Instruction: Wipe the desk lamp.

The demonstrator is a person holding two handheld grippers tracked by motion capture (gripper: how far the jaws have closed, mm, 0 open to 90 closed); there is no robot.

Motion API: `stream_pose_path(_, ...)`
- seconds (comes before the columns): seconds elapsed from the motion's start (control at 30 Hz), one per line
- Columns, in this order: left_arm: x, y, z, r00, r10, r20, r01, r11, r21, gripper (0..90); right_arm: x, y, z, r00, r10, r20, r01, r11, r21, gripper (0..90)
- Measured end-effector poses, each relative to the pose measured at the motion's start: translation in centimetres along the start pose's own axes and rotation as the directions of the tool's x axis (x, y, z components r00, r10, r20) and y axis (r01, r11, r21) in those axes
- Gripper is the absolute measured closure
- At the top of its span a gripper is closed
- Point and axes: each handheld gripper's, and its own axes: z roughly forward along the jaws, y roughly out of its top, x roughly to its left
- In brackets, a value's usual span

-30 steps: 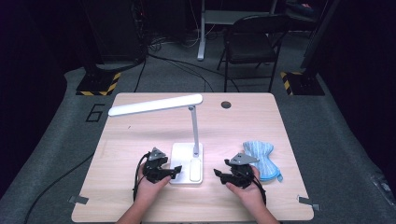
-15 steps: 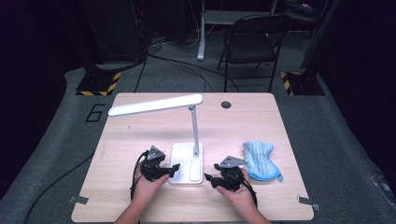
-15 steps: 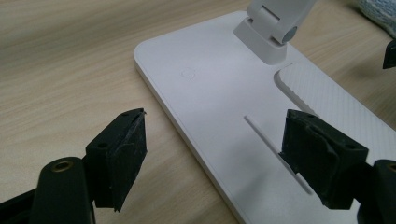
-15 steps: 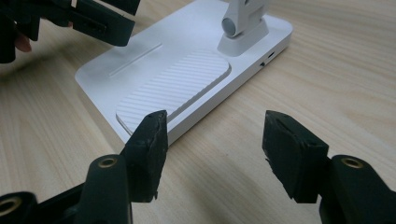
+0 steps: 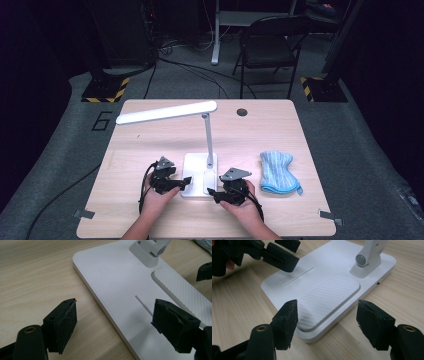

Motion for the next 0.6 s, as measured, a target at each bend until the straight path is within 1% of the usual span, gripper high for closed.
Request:
stream_pose_path(0.03, 0.1, 0.0, 0.0, 1.0, 0.007, 0.0, -0.007, 1.0, -0.002, 19.7, 0.2, 0.1, 0.1, 1.0, 0.009, 0.001, -0.009, 1.0, -0.001, 32.0)
stream_pose_path(0.07, 0.0, 0.0, -0.1, 1.0, 0.003, -0.002, -0.003, 1.0, -0.003, 19.7, 0.2, 0.2, 0.2, 1.0, 0.0, 0.001, 0.0, 1.0, -0.003, 31.4)
stream_pose_path(0.1, 0.0, 0.0, -0.1, 1.0, 0.002, 0.001, -0.002, 1.0, -0.007, 19.6, 0.3, 0.2, 0.3, 1.0, 0.008, 0.004, -0.008, 1.0, -0.002, 30.8)
stream_pose_path(0.17, 0.1, 0.0, -0.1, 1.0, 0.006, 0.006, -0.006, 0.9999, -0.01, 19.7, 0.3, 0.4, 0.6, 1.0, 0.001, 0.002, -0.001, 1.0, -0.006, 29.3)
stream_pose_path(0.2, 0.1, 0.0, -0.1, 1.0, 0.006, 0.006, -0.006, 0.9999, -0.01, 19.7, 0.4, 0.4, 0.7, 1.0, 0.007, 0.005, -0.007, 1.0, -0.005, 28.1)
stream_pose_path(0.23, 0.1, 0.0, -0.1, 1.0, 0.006, 0.006, -0.006, 0.9999, -0.011, 19.7, 0.5, 0.4, 0.8, 0.9998, 0.016, 0.013, -0.016, 1.0, -0.005, 27.1)
stream_pose_path(0.33, 0.0, 0.0, -0.1, 1.0, 0.003, 0.009, -0.003, 0.9999, -0.014, 19.4, 0.7, 0.6, 1.1, 0.9994, 0.02, 0.029, -0.02, 1.0, -0.001, 25.8)
stream_pose_path(0.37, 0.0, 0.0, 0.0, 0.9999, 0.004, 0.009, -0.004, 0.9999, -0.014, 18.8, 0.8, 0.6, 1.3, 0.9994, 0.01, 0.032, -0.01, 1.0, -0.002, 25.8)
stream_pose_path(0.4, 0.0, 0.0, 0.0, 0.9999, 0.004, 0.01, -0.004, 0.9999, -0.015, 18.7, 1.0, 0.7, 1.4, 0.9991, 0.014, 0.039, -0.014, 1.0, 0.001, 25.6)
stream_pose_path(0.43, 0.0, 0.0, 0.0, 0.9999, 0.005, 0.01, -0.004, 0.9999, -0.015, 18.5, 1.1, 0.7, 1.5, 0.9989, -0.004, 0.047, 0.004, 1.0, 0.001, 24.5)
stream_pose_path(0.5, 0.1, 0.0, -0.1, 0.9999, 0.005, 0.009, -0.005, 0.9998, -0.017, 18.3, 1.4, 0.8, 1.7, 0.9982, -0.019, 0.056, 0.019, 1.0, 0.013, 23.8)
stream_pose_path(0.53, 0.1, 0.0, -0.1, 0.9999, 0.004, 0.011, -0.004, 0.9999, -0.016, 18.2, 1.4, 0.8, 1.8, 0.9974, -0.036, 0.062, 0.036, 0.999, 0.013, 23.6)
stream_pose_path(0.57, 0.1, 0.0, -0.1, 0.9999, 0.006, 0.009, -0.005, 0.9998, -0.021, 18.1, 1.5, 0.8, 1.9, 0.997, -0.029, 0.072, 0.028, 1.0, 0.013, 22.7)
stream_pose_path(0.6, 0.1, 0.0, -0.1, 1.0, 0.004, 0.008, -0.004, 0.9998, -0.019, 18.1, 1.4, 0.7, 2.0, 0.9974, -0.012, 0.072, 0.011, 1.0, 0.017, 22.0)
